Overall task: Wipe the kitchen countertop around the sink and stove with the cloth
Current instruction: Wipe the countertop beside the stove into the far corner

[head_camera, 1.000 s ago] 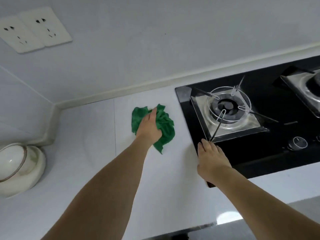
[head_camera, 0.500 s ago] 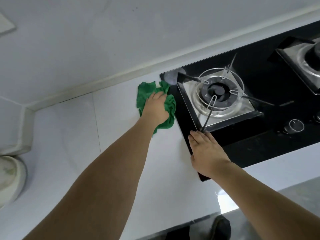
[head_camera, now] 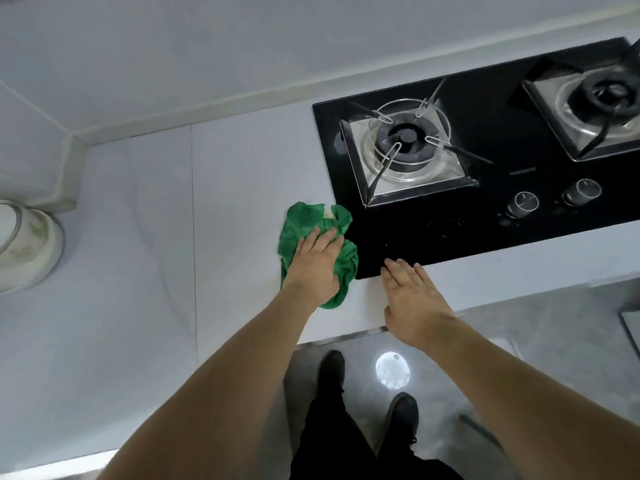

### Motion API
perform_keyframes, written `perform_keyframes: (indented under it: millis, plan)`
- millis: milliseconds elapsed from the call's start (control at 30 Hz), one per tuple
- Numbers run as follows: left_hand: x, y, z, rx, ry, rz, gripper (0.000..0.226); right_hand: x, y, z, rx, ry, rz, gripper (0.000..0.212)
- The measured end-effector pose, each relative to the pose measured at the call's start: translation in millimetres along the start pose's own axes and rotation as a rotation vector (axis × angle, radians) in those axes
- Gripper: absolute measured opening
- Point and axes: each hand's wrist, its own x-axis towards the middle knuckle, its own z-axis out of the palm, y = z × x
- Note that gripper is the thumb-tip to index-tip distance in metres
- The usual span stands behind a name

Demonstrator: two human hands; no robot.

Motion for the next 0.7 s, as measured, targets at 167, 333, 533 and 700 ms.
perform_keyframes:
  millis: [167,333,533,700]
  plan:
    - [-52,36,28,0.003,0.027,-0.109,0.076,-45,24,32,0.066,-0.019,0.027,0.071]
    - [-73,57,31,0.137,-0.043,-0.164,0.070,-64,49,48,0.501,0.214,0.339,0.057]
    - [-72,126,47,0.327,0.016,-0.069,0.062,-52,88,38,1.293,0.045,0.852,0.046]
    - [-27,162,54,0.210,0.057,0.124,0.058,-32,116,33,1.340,-0.088,0.915,0.033]
